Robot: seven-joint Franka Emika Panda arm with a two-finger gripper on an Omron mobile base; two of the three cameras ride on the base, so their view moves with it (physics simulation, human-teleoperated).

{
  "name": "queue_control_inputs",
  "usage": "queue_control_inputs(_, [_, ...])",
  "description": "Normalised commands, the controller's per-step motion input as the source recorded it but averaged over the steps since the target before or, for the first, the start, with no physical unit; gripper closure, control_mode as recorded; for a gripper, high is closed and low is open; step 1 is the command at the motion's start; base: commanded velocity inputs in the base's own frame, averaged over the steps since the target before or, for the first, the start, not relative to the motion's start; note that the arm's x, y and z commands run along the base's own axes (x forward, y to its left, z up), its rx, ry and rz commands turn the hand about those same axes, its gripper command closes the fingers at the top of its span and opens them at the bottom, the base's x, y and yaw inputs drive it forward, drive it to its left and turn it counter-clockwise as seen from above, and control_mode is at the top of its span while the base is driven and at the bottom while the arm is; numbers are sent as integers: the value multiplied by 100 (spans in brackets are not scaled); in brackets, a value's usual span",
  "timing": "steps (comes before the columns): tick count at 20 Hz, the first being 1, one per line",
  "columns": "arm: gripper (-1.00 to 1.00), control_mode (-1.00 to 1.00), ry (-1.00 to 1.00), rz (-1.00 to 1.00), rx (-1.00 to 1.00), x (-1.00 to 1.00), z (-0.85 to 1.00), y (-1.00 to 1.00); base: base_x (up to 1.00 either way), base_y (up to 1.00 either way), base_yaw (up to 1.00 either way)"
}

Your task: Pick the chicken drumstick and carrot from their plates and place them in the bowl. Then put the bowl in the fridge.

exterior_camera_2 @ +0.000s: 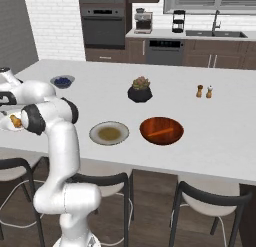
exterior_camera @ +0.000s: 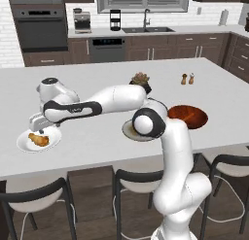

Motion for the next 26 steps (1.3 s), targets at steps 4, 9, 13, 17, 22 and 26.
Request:
queue_control_inputs(4, [-100, -100, 1, 0, 0, 44, -6, 61, 0, 0, 0])
queue_control_inputs(9, [-100, -100, 0, 0, -2, 39, -5, 55, 0, 0, 0])
queue_control_inputs(13, [-100, -100, -9, 2, 1, -42, -51, -42, 0, 0, 0])
queue_control_inputs(17, [-100, -100, -22, 4, 6, -100, -81, -100, 0, 0, 0])
queue_control_inputs(22, [-100, -100, -29, 6, 22, -100, -100, -100, 0, 0, 0])
queue_control_inputs(26, [-100, -100, -38, 22, 64, -19, 34, -42, 0, 0, 0])
